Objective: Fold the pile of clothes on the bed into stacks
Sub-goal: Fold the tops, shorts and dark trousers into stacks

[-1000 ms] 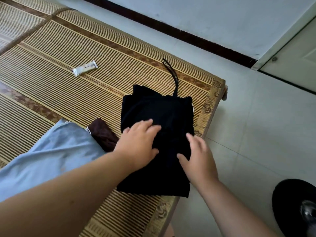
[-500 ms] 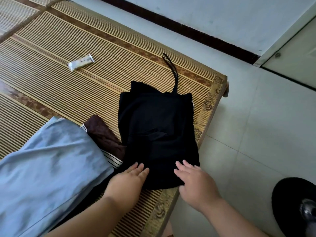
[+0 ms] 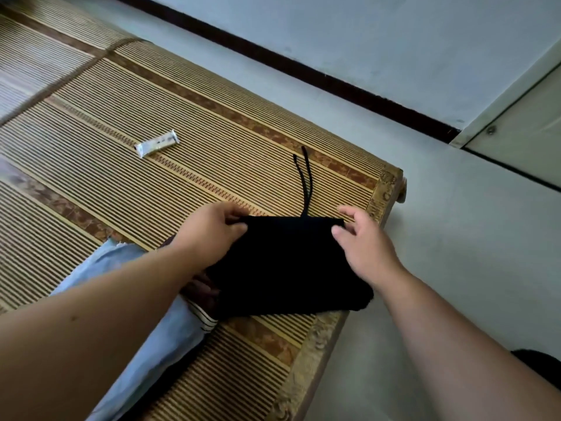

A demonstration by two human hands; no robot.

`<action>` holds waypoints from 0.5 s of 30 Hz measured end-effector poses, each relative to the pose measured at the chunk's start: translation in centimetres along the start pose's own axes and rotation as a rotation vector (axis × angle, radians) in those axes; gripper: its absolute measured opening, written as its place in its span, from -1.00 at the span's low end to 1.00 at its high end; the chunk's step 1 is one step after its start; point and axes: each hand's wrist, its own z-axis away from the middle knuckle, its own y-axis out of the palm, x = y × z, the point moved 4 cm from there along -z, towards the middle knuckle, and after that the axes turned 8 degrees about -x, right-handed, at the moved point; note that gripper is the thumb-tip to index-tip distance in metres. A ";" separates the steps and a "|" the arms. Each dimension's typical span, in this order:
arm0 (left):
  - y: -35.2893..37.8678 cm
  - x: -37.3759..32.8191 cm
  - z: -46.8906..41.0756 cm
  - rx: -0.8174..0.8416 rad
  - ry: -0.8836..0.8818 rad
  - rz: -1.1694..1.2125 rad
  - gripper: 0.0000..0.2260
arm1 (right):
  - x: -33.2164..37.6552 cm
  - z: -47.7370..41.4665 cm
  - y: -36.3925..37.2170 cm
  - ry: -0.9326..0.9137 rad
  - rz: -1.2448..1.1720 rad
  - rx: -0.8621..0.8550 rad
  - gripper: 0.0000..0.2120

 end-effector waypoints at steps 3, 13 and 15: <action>0.6 1.4 -2.3 -0.118 -0.118 0.068 -0.50 | -1.2 -2.4 1.4 0.118 0.004 -0.088 -0.50; 7.0 8.1 -0.3 -0.022 -0.482 0.003 -0.34 | -6.6 -3.2 6.2 0.328 0.086 0.089 -0.44; 7.2 8.3 -0.8 -0.035 -0.535 0.109 -0.44 | -6.6 -3.3 6.6 0.337 0.017 0.134 -0.58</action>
